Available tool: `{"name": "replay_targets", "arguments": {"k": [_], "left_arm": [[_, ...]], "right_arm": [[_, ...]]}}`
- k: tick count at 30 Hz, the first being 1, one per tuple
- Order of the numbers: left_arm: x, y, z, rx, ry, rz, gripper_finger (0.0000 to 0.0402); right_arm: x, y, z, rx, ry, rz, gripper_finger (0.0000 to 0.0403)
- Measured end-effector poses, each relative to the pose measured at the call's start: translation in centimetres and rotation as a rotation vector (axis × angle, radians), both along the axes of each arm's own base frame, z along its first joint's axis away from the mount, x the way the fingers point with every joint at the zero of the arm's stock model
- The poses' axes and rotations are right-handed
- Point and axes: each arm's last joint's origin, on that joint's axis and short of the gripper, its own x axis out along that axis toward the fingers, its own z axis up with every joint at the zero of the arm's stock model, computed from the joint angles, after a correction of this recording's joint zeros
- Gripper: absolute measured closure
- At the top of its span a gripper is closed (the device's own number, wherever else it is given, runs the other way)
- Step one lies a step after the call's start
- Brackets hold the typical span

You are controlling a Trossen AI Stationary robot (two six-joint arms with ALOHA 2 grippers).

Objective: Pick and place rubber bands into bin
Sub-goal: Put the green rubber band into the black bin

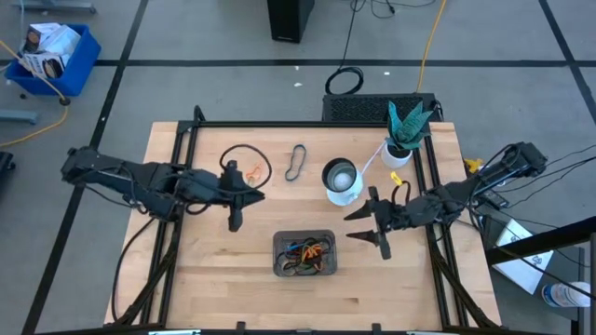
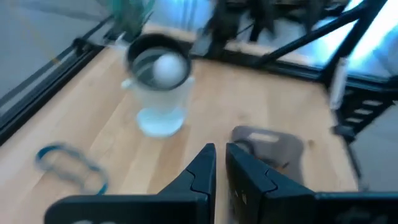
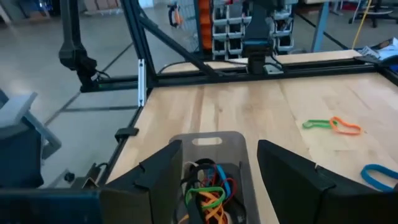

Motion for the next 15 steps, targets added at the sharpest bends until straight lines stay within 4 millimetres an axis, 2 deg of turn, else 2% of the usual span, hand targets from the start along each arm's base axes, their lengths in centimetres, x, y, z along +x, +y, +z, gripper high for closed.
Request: {"name": "replay_targets", "arguments": {"k": [4,10,15], "left_arm": [[-0.5,1.8,0.3,-0.042,0.107,0.112,0.036],[-1.4,5.1,0.7,-0.217,0.174,0.39,0.036],[-1.6,7.4,-1.2,-0.271,0.315,0.572,0.036]], "right_arm": [[-0.3,-0.2,-0.4,0.007,-0.014,0.0,0.0198],[-0.5,-0.3,-0.3,0.009,-0.021,-0.001,0.0201],[-0.5,-0.3,-0.3,0.009,-0.021,-0.002,0.0201]]}}
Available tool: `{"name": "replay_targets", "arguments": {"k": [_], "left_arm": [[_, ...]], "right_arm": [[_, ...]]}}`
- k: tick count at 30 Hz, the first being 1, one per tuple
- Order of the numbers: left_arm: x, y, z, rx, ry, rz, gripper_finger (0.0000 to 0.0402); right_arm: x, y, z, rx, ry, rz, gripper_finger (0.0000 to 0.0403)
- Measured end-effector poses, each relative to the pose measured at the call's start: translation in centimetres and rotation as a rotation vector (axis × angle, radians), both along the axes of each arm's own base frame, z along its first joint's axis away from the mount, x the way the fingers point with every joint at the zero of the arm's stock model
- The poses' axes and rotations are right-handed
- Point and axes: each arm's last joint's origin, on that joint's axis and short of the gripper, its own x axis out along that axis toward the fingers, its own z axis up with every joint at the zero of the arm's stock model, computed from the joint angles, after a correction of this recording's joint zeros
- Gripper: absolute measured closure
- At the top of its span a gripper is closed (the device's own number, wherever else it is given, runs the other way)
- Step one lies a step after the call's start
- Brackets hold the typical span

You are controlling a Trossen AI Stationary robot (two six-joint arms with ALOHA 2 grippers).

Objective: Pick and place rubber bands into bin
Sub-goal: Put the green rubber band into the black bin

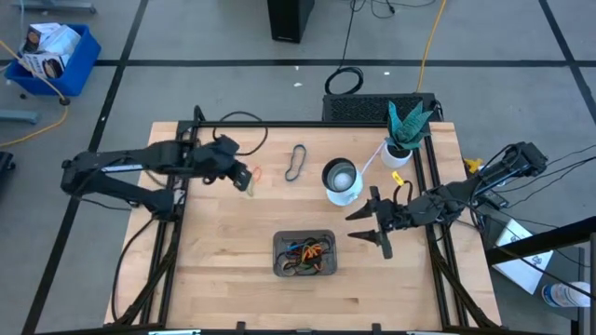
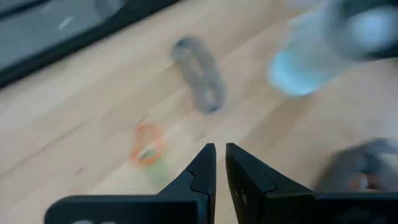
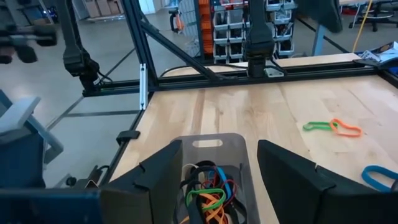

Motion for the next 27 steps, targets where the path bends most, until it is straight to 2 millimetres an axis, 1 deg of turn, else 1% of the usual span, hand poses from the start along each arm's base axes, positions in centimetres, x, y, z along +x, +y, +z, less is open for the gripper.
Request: {"name": "replay_targets", "arguments": {"k": [2,4,7,12,17,21,27], "left_arm": [[0.1,0.8,-1.2,-0.039,0.092,0.07,0.036],[0.7,1.4,-2.1,-0.089,0.147,0.111,0.036],[1.8,2.2,-4.1,-0.167,0.263,0.147,0.036],[3.9,3.5,-7.1,-0.273,0.357,0.21,0.036],[5.3,4.5,-9.7,-0.342,0.445,0.218,0.036],[5.7,4.8,-10.7,-0.351,0.487,0.217,0.036],[5.7,4.8,-10.7,-0.327,0.5,0.202,0.036]], "right_arm": [[0.0,0.0,0.0,0.001,0.0,-0.001,0.0199],[0.0,0.0,0.0,0.0,-0.001,-0.001,0.0199],[0.0,0.0,0.1,0.008,-0.008,-0.004,0.02],[0.1,-0.1,0.1,0.033,-0.011,-0.012,0.0202],[0.1,-0.1,0.1,0.065,-0.006,-0.02,0.0203],[0.1,-0.1,0.1,0.065,-0.006,-0.02,0.0202],[0.1,-0.1,0.1,0.065,-0.006,-0.02,0.0198]]}}
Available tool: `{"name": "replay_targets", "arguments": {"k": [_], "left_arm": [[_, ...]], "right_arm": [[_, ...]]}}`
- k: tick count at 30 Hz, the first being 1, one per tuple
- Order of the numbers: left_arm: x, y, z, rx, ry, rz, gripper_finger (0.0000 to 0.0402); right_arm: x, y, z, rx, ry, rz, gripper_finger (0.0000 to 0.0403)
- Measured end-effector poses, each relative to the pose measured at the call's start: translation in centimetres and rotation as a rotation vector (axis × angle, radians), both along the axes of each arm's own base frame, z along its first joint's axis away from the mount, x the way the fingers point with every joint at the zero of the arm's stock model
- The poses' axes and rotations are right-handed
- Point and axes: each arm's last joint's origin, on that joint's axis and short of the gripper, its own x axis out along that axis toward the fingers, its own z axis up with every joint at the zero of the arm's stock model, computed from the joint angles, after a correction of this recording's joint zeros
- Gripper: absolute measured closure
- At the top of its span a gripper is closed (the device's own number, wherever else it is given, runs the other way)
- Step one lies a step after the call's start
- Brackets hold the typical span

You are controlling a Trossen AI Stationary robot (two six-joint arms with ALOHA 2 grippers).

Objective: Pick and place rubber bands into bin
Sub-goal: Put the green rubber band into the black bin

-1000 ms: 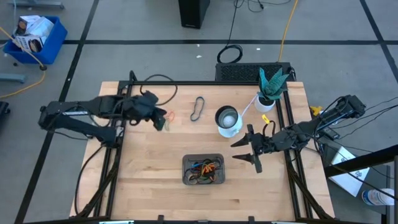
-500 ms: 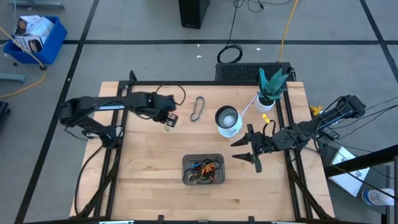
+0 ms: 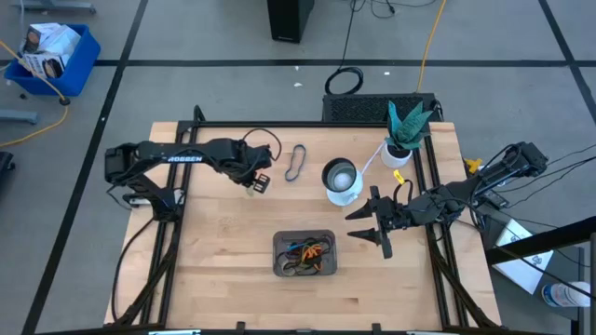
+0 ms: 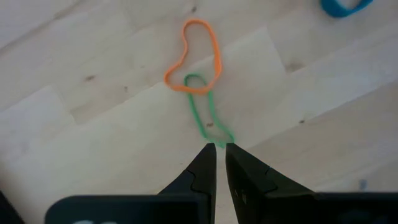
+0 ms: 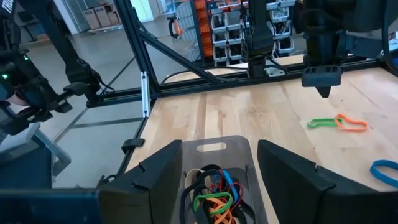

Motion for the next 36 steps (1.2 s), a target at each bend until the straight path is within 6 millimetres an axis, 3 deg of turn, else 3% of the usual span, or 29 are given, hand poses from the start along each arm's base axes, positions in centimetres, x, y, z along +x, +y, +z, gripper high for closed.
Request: {"name": "replay_targets", "arguments": {"k": [6,14,19,28,36], "left_arm": [[-0.6,-0.2,-0.1,-0.017,0.06,0.01,0.0351],[-0.7,-0.1,-0.1,-0.019,0.064,0.029,0.0253],[-0.3,-0.5,0.0,-0.022,0.032,0.027,0.0213],[-0.2,0.2,-0.5,0.026,0.055,0.108,0.0201],[0.9,1.9,-3.3,-0.07,0.092,0.119,0.0201]], "right_arm": [[0.0,0.0,0.0,0.001,0.0,0.0,0.0201],[0.0,0.0,0.0,0.018,0.002,-0.004,0.0198],[0.0,0.0,0.0,0.018,0.002,-0.004,0.0202],[0.0,0.0,0.0,0.018,0.002,-0.004,0.0198],[0.0,0.0,0.0,0.018,0.003,-0.005,0.0201]]}}
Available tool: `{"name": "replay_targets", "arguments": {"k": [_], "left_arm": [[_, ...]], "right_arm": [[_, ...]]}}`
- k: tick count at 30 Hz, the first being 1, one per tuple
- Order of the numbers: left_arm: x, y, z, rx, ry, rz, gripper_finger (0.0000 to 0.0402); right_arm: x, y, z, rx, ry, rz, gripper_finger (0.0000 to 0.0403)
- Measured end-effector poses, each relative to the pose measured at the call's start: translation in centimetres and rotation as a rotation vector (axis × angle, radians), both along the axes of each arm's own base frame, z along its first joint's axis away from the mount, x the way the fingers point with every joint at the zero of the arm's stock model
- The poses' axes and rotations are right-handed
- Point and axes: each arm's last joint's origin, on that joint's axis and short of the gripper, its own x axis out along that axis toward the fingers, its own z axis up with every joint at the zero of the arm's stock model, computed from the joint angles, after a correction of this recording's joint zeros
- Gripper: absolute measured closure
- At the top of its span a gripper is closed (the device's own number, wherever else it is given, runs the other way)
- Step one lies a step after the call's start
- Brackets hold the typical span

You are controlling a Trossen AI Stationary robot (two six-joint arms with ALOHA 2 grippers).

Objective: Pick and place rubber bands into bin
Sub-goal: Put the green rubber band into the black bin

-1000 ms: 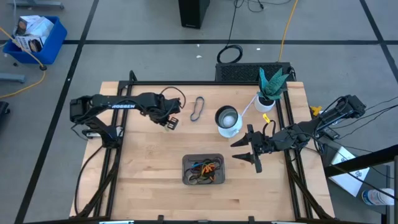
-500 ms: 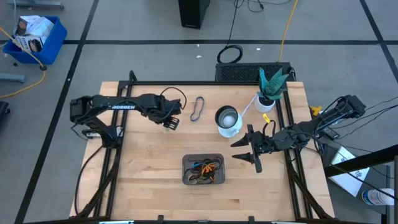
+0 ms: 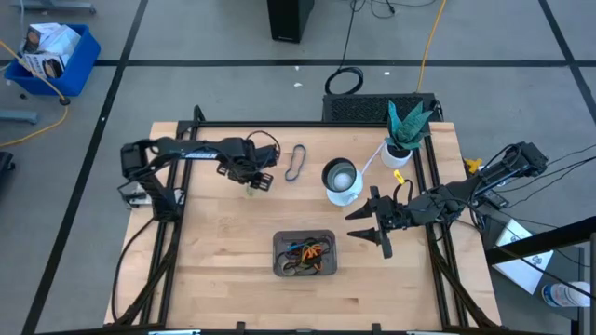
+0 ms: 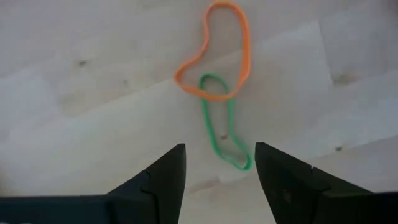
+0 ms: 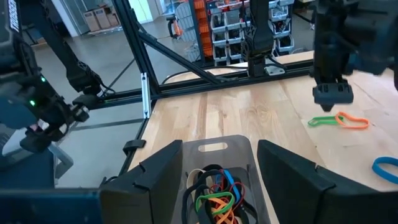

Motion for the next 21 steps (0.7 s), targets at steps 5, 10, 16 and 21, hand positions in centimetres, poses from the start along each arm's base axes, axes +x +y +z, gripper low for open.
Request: {"name": "replay_targets", "arguments": {"k": [5,10,16,21], "left_arm": [[0.4,0.1,-1.6,-0.059,0.043,-0.028,0.0201],[0.7,0.2,-2.8,-0.074,0.076,-0.015,0.0201],[1.3,0.5,-4.2,-0.115,0.066,-0.009,0.0201],[1.6,0.6,-4.9,-0.132,0.076,-0.005,0.0202]], "right_arm": [[0.0,0.0,0.0,-0.003,0.0,0.001,0.0198],[0.0,0.0,0.0,-0.012,-0.002,0.001,0.02],[0.0,0.0,0.0,-0.026,-0.004,0.005,0.0201],[0.0,0.0,0.0,-0.026,-0.003,0.005,0.0198]]}}
